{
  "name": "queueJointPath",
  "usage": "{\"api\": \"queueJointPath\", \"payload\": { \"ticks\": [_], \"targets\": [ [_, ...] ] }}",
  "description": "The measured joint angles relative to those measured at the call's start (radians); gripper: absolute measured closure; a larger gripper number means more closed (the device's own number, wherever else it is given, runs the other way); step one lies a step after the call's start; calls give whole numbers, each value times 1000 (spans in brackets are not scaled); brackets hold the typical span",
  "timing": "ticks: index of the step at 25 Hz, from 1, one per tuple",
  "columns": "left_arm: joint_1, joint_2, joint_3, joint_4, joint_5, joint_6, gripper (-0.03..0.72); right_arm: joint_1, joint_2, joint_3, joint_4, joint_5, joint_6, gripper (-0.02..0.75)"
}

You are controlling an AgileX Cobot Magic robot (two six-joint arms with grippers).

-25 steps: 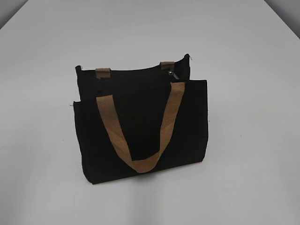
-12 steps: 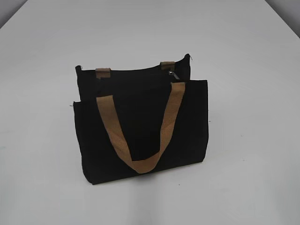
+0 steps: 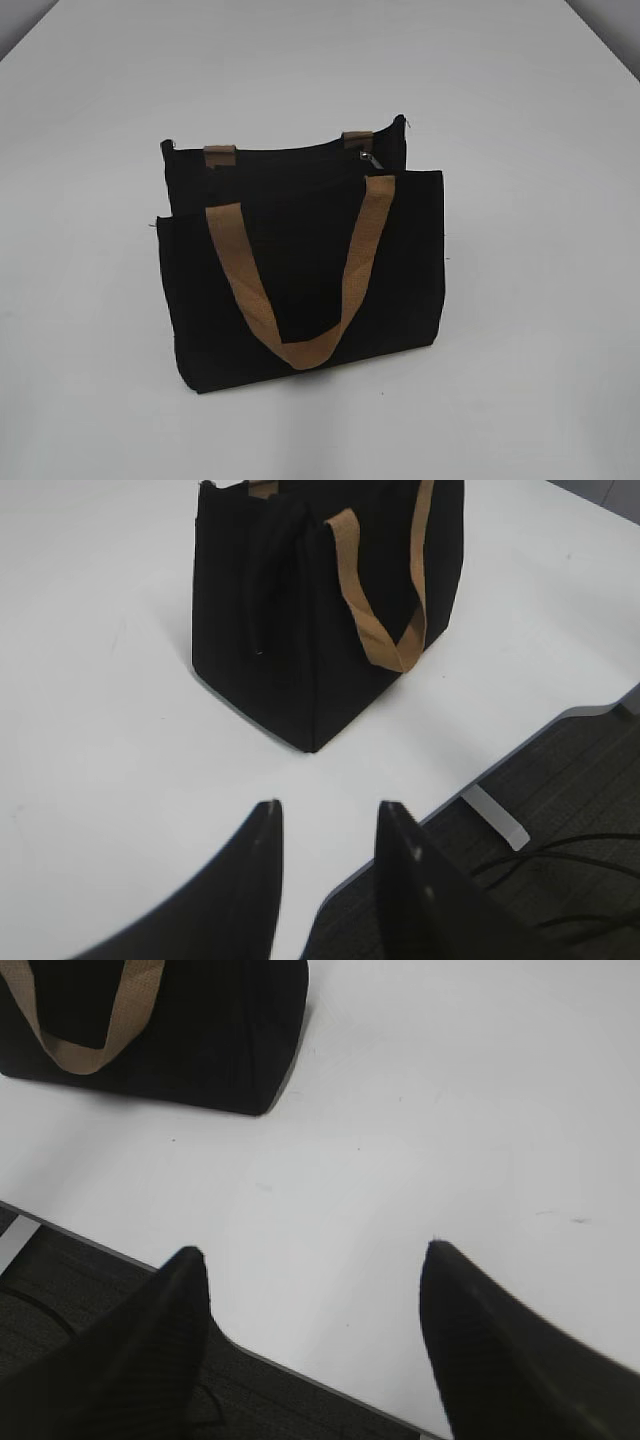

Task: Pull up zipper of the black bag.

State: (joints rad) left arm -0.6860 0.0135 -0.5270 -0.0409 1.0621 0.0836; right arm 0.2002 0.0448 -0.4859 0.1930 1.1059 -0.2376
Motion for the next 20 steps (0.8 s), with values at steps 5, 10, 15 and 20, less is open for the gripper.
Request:
{"api": "queueJointPath", "payload": {
  "ticks": [5, 10, 15, 20],
  "targets": [
    [0, 0, 0, -1, 0, 1, 447, 0, 0, 0, 1, -3, 1, 225],
    [0, 0, 0, -1, 0, 1, 449, 0, 0, 0, 1, -6, 1, 225],
    [30, 0, 0, -2, 0, 2, 449, 0, 0, 0, 1, -7, 1, 225],
    [330, -1, 0, -3, -1, 3, 449, -65, -2, 0, 11, -7, 1, 229]
  ]
}}
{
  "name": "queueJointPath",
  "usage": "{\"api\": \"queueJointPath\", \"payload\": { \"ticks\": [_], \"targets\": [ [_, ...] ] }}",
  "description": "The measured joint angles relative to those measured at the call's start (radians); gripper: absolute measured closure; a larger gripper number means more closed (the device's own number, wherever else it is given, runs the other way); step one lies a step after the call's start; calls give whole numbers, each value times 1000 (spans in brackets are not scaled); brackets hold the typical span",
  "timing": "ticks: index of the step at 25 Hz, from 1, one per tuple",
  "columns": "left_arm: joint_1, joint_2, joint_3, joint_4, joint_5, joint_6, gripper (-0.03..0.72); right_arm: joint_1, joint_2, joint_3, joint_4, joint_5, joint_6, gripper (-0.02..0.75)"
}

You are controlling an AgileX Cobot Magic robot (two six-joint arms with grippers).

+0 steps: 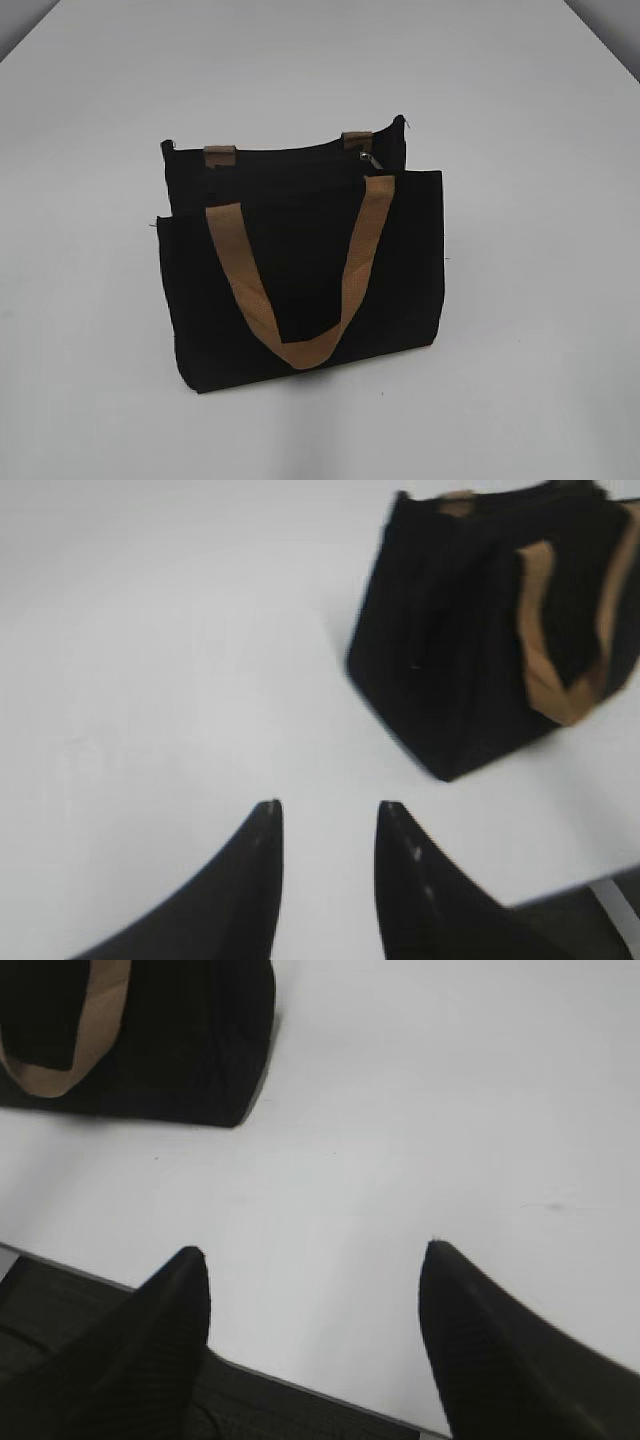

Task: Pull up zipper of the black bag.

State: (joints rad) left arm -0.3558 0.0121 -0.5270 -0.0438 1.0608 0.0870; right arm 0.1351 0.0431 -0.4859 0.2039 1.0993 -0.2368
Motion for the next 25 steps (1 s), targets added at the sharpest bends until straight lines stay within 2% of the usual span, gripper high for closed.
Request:
{"api": "queueJointPath", "payload": {
  "ticks": [3, 6, 9, 25],
  "targets": [
    [156, -17, 1, 0, 1, 0, 449, -82, -22, 0, 9, 0, 1, 230],
    [223, -20, 3, 0, 0, 0, 449, -141, -48, 0, 15, -1, 1, 230],
    [233, -22, 3, 0, 0, 0, 449, -163, -49, 0, 24, -1, 1, 230],
    [234, -22, 3, 0, 0, 0, 449, -163, -49, 0, 40, -1, 1, 230]
  ]
}}
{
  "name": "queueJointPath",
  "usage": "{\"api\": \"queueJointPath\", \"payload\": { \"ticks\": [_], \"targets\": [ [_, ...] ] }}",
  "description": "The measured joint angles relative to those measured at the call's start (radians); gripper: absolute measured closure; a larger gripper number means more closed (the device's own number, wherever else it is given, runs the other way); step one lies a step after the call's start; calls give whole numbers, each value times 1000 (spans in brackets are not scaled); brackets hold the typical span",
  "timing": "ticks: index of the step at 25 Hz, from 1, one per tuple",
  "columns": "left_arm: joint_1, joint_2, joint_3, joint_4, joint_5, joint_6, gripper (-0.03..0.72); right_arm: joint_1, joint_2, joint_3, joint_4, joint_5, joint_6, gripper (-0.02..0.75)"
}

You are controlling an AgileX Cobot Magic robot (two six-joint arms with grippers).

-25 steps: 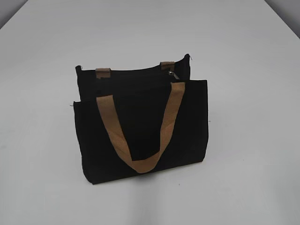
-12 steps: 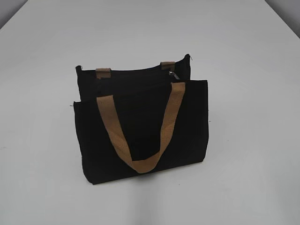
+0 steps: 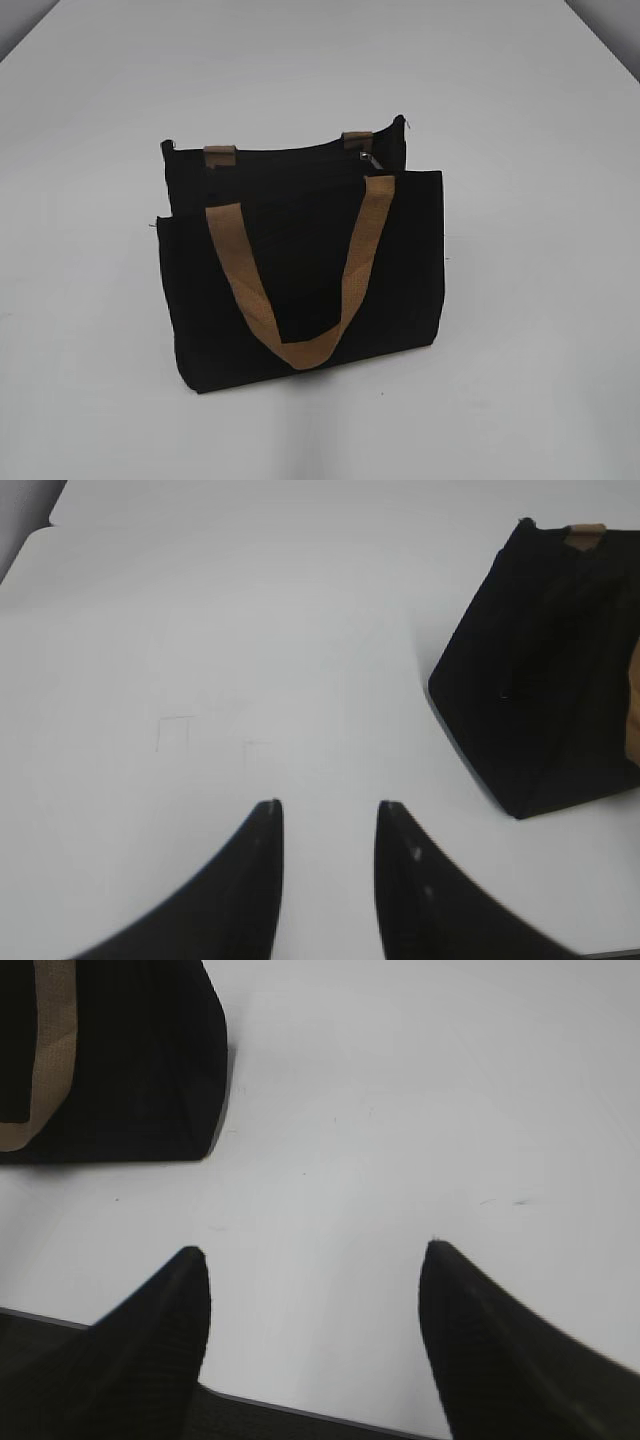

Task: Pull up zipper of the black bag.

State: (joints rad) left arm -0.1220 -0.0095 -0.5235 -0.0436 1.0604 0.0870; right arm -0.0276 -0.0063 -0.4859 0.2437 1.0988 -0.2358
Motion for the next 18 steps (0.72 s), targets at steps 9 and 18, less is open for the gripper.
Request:
{"api": "queueJointPath", "payload": {
  "ticks": [9, 18],
  "targets": [
    [0, 0, 0, 0, 0, 0, 449, 0, 0, 0, 0, -1, 1, 230],
    [0, 0, 0, 0, 0, 0, 449, 0, 0, 0, -1, 0, 1, 230]
  ]
}}
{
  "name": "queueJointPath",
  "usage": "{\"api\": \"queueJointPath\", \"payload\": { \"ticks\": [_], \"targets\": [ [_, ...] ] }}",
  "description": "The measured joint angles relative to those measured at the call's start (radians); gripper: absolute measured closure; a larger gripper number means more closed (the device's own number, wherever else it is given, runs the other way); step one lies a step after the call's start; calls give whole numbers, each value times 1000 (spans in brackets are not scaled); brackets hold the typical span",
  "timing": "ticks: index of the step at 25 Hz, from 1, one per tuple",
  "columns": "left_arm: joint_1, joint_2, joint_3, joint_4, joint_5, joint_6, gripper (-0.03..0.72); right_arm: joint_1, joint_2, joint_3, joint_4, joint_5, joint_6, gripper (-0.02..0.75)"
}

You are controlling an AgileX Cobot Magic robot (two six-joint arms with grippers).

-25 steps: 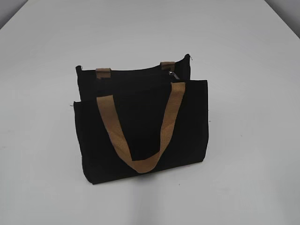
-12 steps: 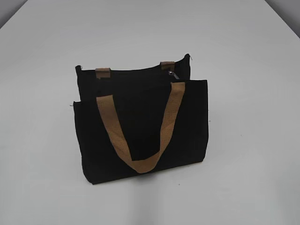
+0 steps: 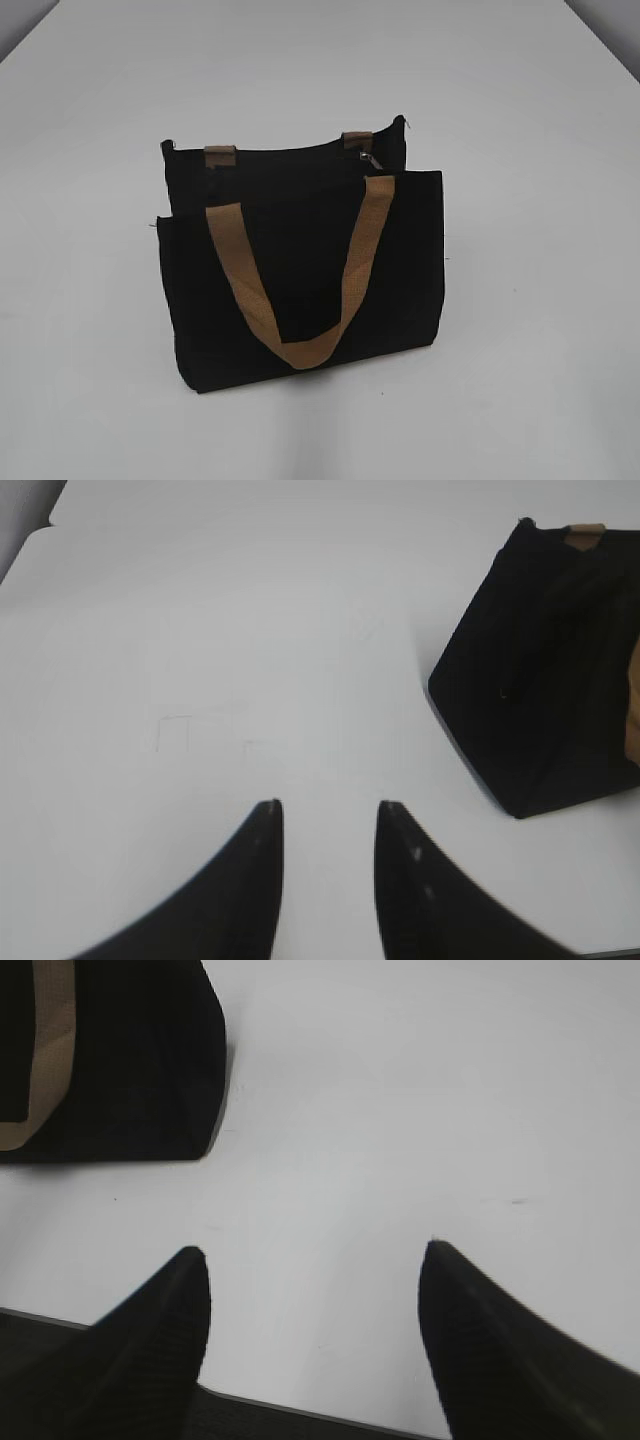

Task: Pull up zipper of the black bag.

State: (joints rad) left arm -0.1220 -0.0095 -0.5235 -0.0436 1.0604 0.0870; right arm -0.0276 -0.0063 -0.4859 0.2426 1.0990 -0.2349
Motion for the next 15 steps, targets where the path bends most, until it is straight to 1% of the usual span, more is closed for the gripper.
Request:
{"api": "queueJointPath", "payload": {
  "ticks": [3, 7, 15],
  "targets": [
    [0, 0, 0, 0, 0, 0, 449, 0, 0, 0, -36, 0, 6, 230],
    [0, 0, 0, 0, 0, 0, 449, 0, 0, 0, -102, 0, 63, 230],
    [0, 0, 0, 0, 0, 0, 449, 0, 0, 0, -115, 0, 79, 230]
  ]
}}
